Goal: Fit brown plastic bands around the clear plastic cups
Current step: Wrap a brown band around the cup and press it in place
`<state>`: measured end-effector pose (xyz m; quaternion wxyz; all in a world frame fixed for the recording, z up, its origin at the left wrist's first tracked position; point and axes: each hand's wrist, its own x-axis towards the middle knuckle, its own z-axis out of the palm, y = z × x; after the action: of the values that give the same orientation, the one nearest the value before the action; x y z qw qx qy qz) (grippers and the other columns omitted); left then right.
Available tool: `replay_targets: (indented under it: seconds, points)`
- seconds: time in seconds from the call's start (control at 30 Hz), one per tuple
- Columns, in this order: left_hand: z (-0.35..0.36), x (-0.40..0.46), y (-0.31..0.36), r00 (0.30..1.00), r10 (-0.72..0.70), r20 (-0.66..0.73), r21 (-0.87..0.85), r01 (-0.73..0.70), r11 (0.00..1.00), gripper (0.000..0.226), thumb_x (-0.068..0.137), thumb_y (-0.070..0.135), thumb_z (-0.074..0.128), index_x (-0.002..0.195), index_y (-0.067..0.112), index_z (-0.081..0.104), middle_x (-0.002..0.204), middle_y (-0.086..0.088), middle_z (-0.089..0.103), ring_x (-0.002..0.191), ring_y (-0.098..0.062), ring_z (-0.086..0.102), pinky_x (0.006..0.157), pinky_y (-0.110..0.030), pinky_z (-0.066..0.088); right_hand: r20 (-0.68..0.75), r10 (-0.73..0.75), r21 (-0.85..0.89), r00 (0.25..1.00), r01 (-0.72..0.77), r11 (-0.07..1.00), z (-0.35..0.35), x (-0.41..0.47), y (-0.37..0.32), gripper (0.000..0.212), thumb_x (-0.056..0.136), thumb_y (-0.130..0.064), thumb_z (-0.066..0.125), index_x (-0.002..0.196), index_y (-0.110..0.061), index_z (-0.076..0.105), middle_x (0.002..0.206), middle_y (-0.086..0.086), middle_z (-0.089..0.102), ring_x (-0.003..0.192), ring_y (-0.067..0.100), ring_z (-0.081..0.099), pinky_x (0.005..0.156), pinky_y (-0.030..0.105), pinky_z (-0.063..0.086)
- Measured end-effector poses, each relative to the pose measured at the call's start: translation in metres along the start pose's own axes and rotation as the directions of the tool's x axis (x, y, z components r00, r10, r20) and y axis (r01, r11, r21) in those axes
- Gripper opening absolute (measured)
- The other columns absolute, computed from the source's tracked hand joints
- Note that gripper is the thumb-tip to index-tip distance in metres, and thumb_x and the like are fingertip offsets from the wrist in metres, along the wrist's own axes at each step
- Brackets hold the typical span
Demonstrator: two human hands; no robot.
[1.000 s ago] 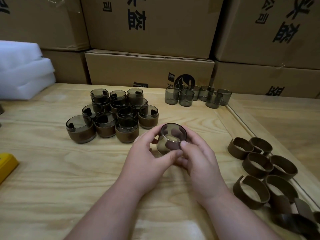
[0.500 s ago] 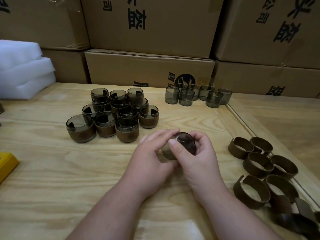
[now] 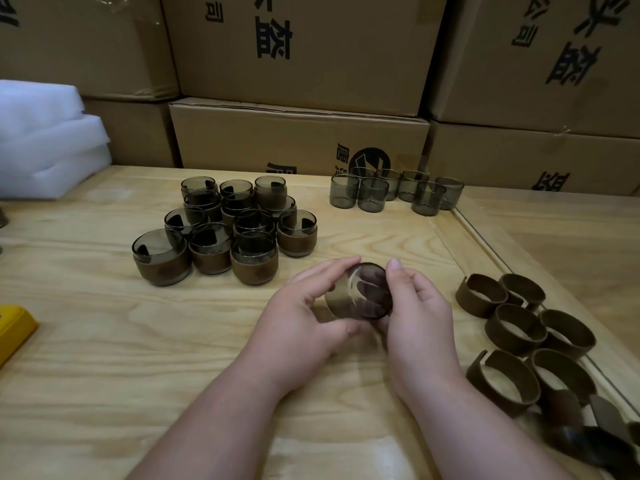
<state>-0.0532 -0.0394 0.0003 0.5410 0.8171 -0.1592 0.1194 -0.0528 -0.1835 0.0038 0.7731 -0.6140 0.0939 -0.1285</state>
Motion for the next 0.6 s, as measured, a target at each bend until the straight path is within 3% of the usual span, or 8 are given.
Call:
replay_targets:
  seconds: [0.17, 0.3, 0.33, 0.43, 0.6]
  points:
    - [-0.0007, 0.0001, 0.0012, 0.997, -0.073, -0.036, -0.144, 0.067, 0.987, 0.078, 0.068, 0.016, 0.094, 0.131, 0.049, 0.063, 0.122, 0.017, 0.068, 0.084, 0.006, 0.057, 0.084, -0.012, 0.043, 0.088, 0.0, 0.085, 0.996, -0.007, 0.996, -0.0007, -0.0007, -0.0004, 0.031, 0.105, -0.022, 0.053, 0.09, -0.021, 0.08, 0.099, 0.009, 0.079, 0.096, 0.024, 0.075, 0.065, 0.024, 0.057]
    - [-0.0018, 0.002, 0.0002, 0.992, -0.12, -0.049, -0.23, 0.106, 0.967, 0.075, 0.07, 0.016, 0.092, 0.134, 0.043, 0.064, 0.116, 0.009, 0.074, 0.09, -0.009, 0.068, 0.087, -0.022, 0.054, 0.189, -0.044, 0.053, 0.981, 0.035, 0.998, -0.0017, 0.0002, 0.0018, 0.024, 0.104, -0.018, 0.054, 0.107, -0.017, 0.078, 0.107, 0.006, 0.079, 0.102, 0.022, 0.075, 0.07, 0.023, 0.059]
    - [-0.0019, 0.0018, -0.0002, 0.991, -0.124, -0.052, -0.247, 0.108, 0.963, 0.074, 0.071, 0.015, 0.092, 0.133, 0.044, 0.065, 0.112, 0.01, 0.075, 0.089, -0.008, 0.07, 0.084, -0.019, 0.054, 0.214, -0.059, 0.047, 0.975, 0.05, 0.998, -0.0012, -0.0004, 0.0013, 0.021, 0.1, -0.019, 0.059, 0.112, -0.016, 0.076, 0.108, 0.006, 0.079, 0.102, 0.021, 0.075, 0.074, 0.025, 0.06]
    - [-0.0019, 0.0012, -0.0025, 0.989, -0.122, -0.084, -0.249, 0.098, 0.964, 0.069, 0.072, 0.015, 0.092, 0.128, 0.046, 0.067, 0.104, 0.019, 0.075, 0.079, 0.005, 0.067, 0.076, -0.01, 0.05, 0.283, -0.106, 0.018, 0.953, 0.105, 0.994, 0.0003, -0.0027, 0.0025, 0.042, 0.082, -0.024, 0.068, 0.123, -0.015, 0.069, 0.114, 0.003, 0.078, 0.111, 0.019, 0.072, 0.094, 0.034, 0.058]
    - [-0.001, 0.0016, -0.0031, 0.986, -0.126, -0.11, -0.211, 0.101, 0.972, 0.069, 0.073, 0.02, 0.091, 0.129, 0.05, 0.065, 0.112, 0.017, 0.072, 0.085, 0.006, 0.063, 0.077, -0.011, 0.048, 0.328, -0.157, -0.002, 0.931, 0.167, 0.986, 0.0014, -0.0039, 0.0045, 0.044, 0.08, -0.025, 0.074, 0.123, -0.02, 0.067, 0.116, -0.004, 0.077, 0.113, 0.01, 0.07, 0.092, 0.025, 0.056]
